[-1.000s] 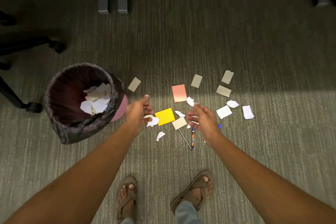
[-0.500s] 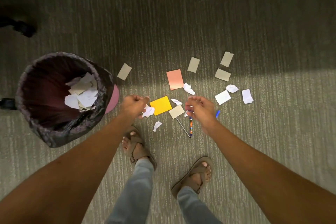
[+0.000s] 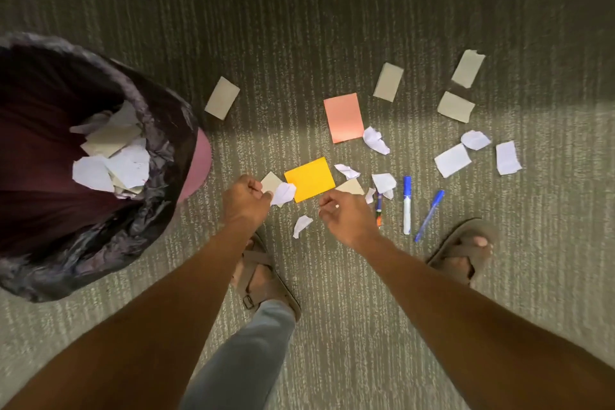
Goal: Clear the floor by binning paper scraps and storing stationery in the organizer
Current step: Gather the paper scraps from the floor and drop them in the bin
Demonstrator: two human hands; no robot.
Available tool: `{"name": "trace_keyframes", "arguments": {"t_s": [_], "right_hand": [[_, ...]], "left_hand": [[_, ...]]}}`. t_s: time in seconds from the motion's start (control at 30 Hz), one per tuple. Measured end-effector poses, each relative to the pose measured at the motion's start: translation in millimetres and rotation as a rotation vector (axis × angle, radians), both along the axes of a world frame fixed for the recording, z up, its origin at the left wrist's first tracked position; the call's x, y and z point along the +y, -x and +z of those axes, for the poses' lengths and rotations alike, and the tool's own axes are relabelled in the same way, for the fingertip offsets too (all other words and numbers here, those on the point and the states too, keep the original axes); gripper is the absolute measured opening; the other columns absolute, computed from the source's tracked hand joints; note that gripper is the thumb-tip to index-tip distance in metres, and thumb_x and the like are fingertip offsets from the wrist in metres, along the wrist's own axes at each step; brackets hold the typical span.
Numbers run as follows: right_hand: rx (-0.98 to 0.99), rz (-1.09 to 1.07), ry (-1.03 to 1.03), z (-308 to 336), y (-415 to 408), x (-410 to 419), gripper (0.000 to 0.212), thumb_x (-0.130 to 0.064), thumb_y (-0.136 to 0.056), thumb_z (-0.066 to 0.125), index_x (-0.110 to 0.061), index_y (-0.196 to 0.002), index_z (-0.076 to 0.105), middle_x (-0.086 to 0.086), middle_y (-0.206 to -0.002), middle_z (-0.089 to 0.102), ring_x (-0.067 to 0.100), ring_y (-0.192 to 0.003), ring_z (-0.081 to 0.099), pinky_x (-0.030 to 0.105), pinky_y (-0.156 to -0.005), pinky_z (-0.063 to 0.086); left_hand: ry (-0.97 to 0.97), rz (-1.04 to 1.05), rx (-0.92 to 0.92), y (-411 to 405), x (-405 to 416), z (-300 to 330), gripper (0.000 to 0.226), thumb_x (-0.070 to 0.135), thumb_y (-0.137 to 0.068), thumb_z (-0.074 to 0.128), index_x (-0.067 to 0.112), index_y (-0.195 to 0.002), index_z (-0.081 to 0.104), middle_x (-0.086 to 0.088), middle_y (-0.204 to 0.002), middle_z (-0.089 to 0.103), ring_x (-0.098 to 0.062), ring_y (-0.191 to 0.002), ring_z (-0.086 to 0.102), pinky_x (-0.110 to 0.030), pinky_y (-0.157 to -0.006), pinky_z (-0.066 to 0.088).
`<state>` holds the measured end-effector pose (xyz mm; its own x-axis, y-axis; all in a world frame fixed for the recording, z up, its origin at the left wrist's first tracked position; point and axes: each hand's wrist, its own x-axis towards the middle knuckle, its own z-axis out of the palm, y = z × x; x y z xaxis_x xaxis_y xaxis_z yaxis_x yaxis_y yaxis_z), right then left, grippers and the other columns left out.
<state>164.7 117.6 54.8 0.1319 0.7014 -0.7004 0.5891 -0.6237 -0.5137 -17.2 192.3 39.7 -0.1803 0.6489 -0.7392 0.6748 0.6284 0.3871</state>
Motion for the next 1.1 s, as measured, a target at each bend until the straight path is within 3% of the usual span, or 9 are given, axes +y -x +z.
{"name": "trace_keyframes", "arguments": {"t_s": [0.1,0.27,0.4,0.57,0.73,0.83,0.9,1.0,1.1], "right_hand": [[-0.032,0.202,-0.040,-43,8,-10,0.013,-0.017,-0.082,0.061,-0.027,-0.089,0.066,-0.004,-0.090,0.070,0.024,-0.080,0.066,0.039,-0.069,0.055],[-0.074,0.533,-0.156,-88,21,-29,0.040,-0.013,-0.079,0.068,-0.027,-0.116,0.064,0.002,-0.121,0.057,0.031,-0.090,0.065,0.033,-0.063,0.046],[-0.149,0.583,-0.203,-105,28,-43,0.039,-0.013,-0.082,0.065,-0.026,-0.118,0.060,0.003,-0.122,0.050,0.031,-0.083,0.065,0.035,-0.059,0.049],[-0.151,0.582,-0.260,-113,32,-55,0.033,-0.002,-0.080,0.064,-0.021,-0.107,0.067,0.007,-0.102,0.060,0.033,-0.082,0.065,0.032,-0.055,0.038],[-0.073,0.365,-0.225,-105,16,-63,0.021,-0.015,-0.086,0.063,-0.024,-0.104,0.070,0.000,-0.104,0.064,0.025,-0.088,0.064,0.034,-0.067,0.051],[-0.080,0.187,-0.233,-95,-7,-64,0.017,-0.026,-0.087,0.064,-0.024,-0.102,0.071,0.000,-0.093,0.065,0.022,-0.080,0.063,0.035,-0.067,0.053],[-0.121,0.018,-0.247,-90,-23,-61,0.020,-0.032,-0.087,0.066,-0.019,-0.100,0.073,0.002,-0.090,0.066,0.020,-0.073,0.063,0.038,-0.066,0.056],[-0.177,-0.199,-0.254,-85,-50,-52,0.026,-0.034,-0.086,0.070,-0.012,-0.098,0.075,0.004,-0.099,0.064,0.016,-0.074,0.062,0.033,-0.070,0.056],[-0.189,-0.101,-0.289,-85,-64,-43,0.021,-0.031,-0.083,0.073,-0.012,-0.093,0.076,0.005,-0.113,0.057,0.018,-0.094,0.061,0.030,-0.076,0.053]], "left_hand": [[-0.027,-0.038,0.066,-2,-16,-36,0.025,0.017,-0.075,0.076,0.010,-0.093,0.059,-0.008,-0.086,0.066,-0.027,-0.084,0.065,-0.029,-0.073,0.048],[-0.156,-0.155,0.167,-15,-35,-78,0.051,0.038,-0.069,0.079,0.013,-0.107,0.058,-0.010,-0.105,0.065,-0.030,-0.093,0.062,-0.039,-0.076,0.053],[-0.255,-0.141,0.211,-25,-38,-91,0.043,0.034,-0.072,0.079,0.012,-0.104,0.060,-0.012,-0.098,0.068,-0.032,-0.091,0.063,-0.038,-0.073,0.051],[-0.256,-0.072,0.103,-22,-41,-100,0.026,0.009,-0.073,0.076,0.011,-0.093,0.059,-0.006,-0.075,0.065,-0.027,-0.077,0.063,-0.036,-0.073,0.053],[-0.206,0.144,0.010,-14,-38,-97,0.036,-0.001,-0.071,0.078,0.008,-0.099,0.058,0.000,-0.073,0.051,-0.007,-0.053,0.046,-0.009,-0.054,0.046],[-0.204,0.146,0.020,-10,-36,-91,0.028,0.001,-0.071,0.079,0.003,-0.096,0.065,0.005,-0.064,0.054,-0.010,-0.057,0.053,-0.019,-0.067,0.050],[-0.243,0.121,0.019,-8,-36,-85,0.018,0.000,-0.069,0.080,0.003,-0.081,0.067,0.002,-0.065,0.059,-0.010,-0.057,0.055,-0.016,-0.062,0.051],[-0.280,0.081,0.047,-8,-35,-84,0.014,-0.001,-0.068,0.081,0.002,-0.075,0.069,-0.005,-0.086,0.064,-0.016,-0.061,0.058,-0.024,-0.074,0.056],[-0.269,-0.039,0.102,-7,-33,-88,0.011,0.004,-0.069,0.081,0.007,-0.074,0.071,-0.006,-0.120,0.057,-0.021,-0.083,0.062,-0.026,-0.086,0.047]]}}
